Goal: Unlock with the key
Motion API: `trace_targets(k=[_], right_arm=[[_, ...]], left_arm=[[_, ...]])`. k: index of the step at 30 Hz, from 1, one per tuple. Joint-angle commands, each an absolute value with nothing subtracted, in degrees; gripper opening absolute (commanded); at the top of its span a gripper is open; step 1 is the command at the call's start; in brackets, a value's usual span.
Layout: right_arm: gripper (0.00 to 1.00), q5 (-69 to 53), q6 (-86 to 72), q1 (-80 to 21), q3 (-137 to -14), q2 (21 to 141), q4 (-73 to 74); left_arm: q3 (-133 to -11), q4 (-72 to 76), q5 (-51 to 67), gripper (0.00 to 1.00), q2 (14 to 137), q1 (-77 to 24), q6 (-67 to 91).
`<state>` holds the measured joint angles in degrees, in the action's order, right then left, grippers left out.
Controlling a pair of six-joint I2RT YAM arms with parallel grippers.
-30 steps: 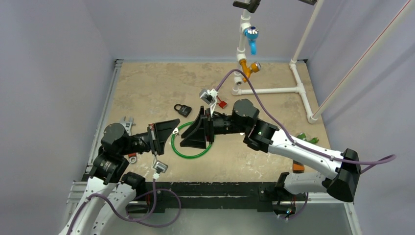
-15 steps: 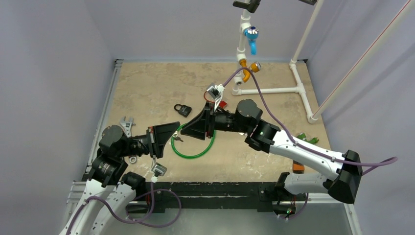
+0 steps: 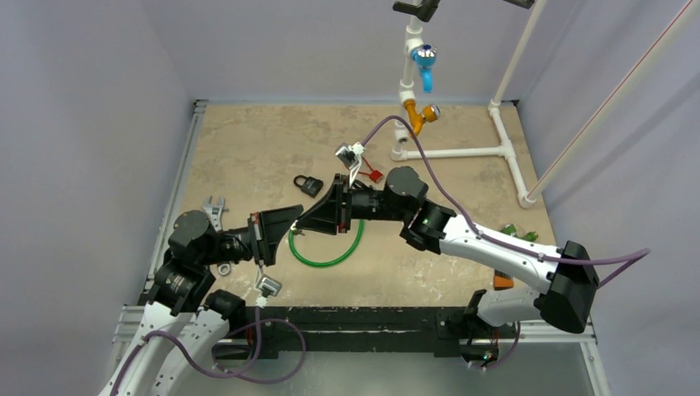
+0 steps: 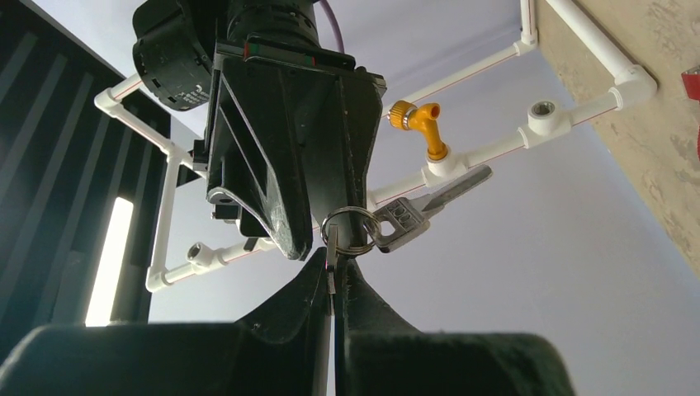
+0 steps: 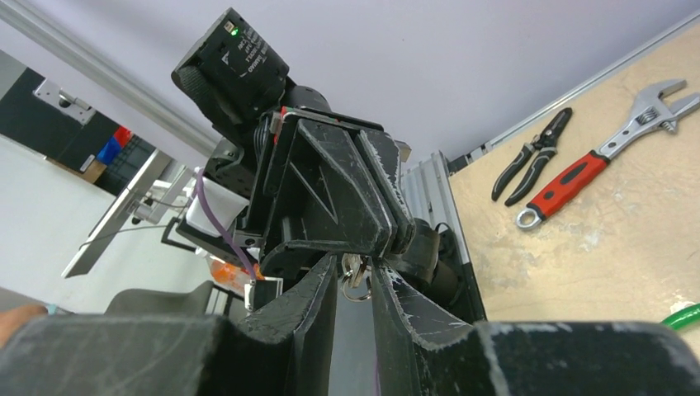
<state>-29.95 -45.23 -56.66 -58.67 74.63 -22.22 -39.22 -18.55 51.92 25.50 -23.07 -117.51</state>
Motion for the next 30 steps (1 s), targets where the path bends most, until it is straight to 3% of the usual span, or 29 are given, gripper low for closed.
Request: trace_targets(k=[1,6,11,19,24,28,30], right_arm=[[0.22,-32.61,-46.62,-56.56,-60.2,74.67,-26.48],[0.22,-34.48,-47.78,-56.52,-60.72,75.87,-28.34],[0.0,-34.72,-49.08,-56.52,-60.39,76.42,-29.35],[0.0,-35.03,-55.66,-54.25,-56.47,75.38,-35.41],[0.0,-37.25,-66.31,-48.99,-51.27,73.65,-46.55],[0.0,-37.23,-62.07,-48.52,-53.06,71.99,-39.08],[0.0,-37.88,-59.61,-48.47,-53.54,71.0,-35.1]], left_arm=[[-41.22,-18.11,52.13,0.0,25.83,-23.55,-138.04],[-41.46,-17.69,51.34,0.0,26.66,-23.71,-138.23],[-41.48,-17.88,51.06,0.0,26.96,-23.99,-139.15],[-41.68,-16.49,50.64,0.01,27.59,-24.08,-138.66],[-41.75,-13.62,50.22,0.29,28.41,-24.08,-135.59],[-41.51,-12.03,49.98,0.46,28.72,-24.08,-133.42],[-41.48,-11.61,49.76,0.49,28.7,-24.08,-132.38]])
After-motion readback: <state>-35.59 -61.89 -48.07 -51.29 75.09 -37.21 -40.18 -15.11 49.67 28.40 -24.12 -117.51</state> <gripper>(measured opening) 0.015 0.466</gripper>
